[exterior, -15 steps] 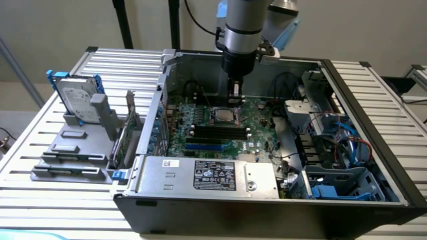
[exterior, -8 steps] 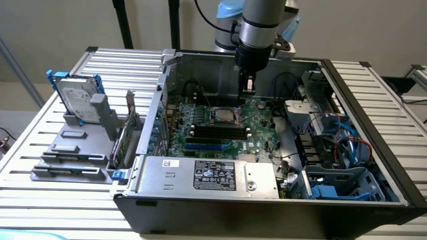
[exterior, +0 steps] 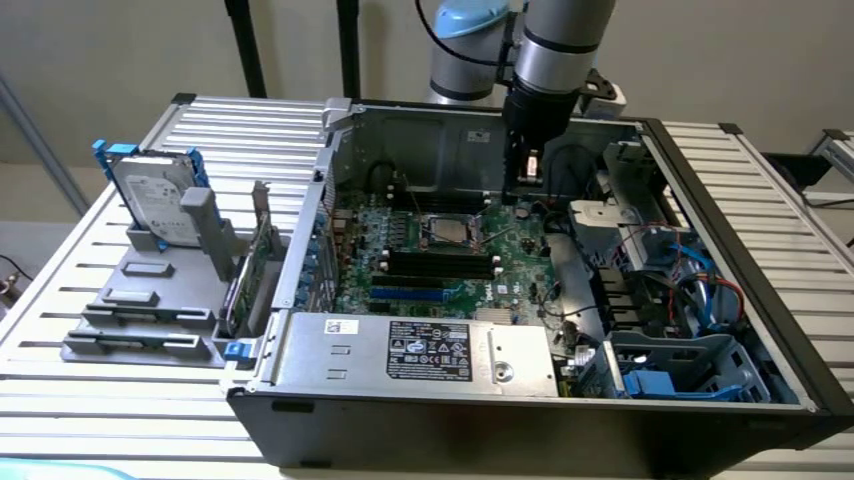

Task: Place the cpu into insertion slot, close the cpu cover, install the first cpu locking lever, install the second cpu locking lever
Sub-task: 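Close the cpu cover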

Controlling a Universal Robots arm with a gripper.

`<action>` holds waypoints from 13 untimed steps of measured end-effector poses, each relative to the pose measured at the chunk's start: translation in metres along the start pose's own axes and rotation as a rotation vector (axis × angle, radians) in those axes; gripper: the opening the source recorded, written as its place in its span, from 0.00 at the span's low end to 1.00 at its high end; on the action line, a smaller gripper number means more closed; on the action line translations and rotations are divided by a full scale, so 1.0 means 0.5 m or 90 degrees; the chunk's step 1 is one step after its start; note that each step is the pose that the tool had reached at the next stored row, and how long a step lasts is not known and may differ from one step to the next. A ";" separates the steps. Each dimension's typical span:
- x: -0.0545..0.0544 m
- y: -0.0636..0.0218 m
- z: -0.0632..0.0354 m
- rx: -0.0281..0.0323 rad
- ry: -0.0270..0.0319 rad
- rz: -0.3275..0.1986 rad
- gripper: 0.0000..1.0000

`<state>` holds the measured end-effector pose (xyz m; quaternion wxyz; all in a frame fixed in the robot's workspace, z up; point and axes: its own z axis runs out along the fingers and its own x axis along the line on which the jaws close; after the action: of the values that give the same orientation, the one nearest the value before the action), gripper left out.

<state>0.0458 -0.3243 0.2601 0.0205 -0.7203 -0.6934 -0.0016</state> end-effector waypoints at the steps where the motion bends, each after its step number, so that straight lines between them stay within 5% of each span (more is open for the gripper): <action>1: 0.000 0.009 -0.002 0.0010 0.0003 0.000 0.11; 7: -0.006 0.058 -0.003 0.0054 0.0011 0.000 0.11; 13: -0.023 0.062 0.016 0.0054 0.0037 0.000 0.11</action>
<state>0.0763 -0.3366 0.2506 0.0256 -0.7202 -0.6933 -0.0007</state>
